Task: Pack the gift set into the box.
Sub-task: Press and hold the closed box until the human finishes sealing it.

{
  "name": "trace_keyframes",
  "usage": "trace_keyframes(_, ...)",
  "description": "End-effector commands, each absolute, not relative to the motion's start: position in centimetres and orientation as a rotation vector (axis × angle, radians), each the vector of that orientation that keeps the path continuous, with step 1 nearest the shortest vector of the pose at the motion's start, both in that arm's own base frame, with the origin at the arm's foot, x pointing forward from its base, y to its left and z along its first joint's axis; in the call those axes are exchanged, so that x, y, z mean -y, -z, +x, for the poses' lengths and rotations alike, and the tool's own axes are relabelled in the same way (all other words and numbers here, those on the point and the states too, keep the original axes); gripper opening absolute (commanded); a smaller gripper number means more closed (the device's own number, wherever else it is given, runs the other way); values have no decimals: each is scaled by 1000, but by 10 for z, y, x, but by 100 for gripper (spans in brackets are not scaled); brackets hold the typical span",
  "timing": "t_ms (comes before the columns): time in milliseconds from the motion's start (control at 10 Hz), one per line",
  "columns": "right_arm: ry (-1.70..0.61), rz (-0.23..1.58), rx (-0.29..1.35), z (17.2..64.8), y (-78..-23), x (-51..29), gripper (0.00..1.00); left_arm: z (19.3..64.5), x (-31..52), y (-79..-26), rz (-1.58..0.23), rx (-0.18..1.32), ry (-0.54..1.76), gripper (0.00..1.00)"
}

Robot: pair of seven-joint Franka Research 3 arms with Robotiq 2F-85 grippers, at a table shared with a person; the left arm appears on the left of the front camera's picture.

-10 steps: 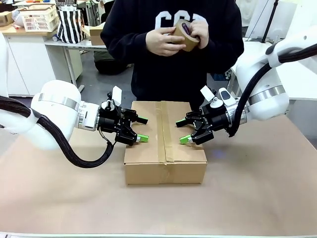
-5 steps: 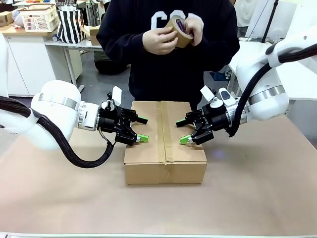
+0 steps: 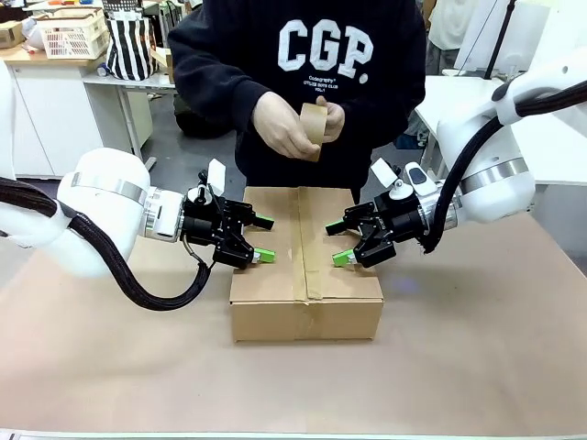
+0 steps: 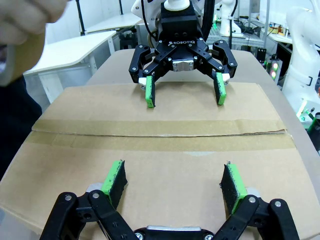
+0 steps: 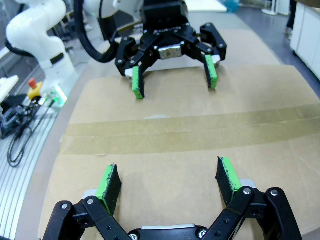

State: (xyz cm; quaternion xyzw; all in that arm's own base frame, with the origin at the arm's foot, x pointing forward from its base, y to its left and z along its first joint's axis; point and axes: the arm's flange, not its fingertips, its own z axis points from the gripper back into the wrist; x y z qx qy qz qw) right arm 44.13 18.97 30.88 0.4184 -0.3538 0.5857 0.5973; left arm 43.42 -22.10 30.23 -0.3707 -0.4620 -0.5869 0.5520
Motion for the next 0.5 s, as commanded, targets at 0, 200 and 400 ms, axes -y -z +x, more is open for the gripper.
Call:
trace_keyframes(0, -1355, 970, 816, 441, -307, -190, 100, 433, 221, -300, -881, 1091, 1390, 100)
trace_keyframes(200, -1355, 970, 816, 441, -307, -190, 100, 433, 221, -300, -881, 1091, 1390, 100)
trace_keyframes(400, -1355, 970, 816, 441, -307, -190, 100, 433, 221, -300, -881, 1091, 1390, 100)
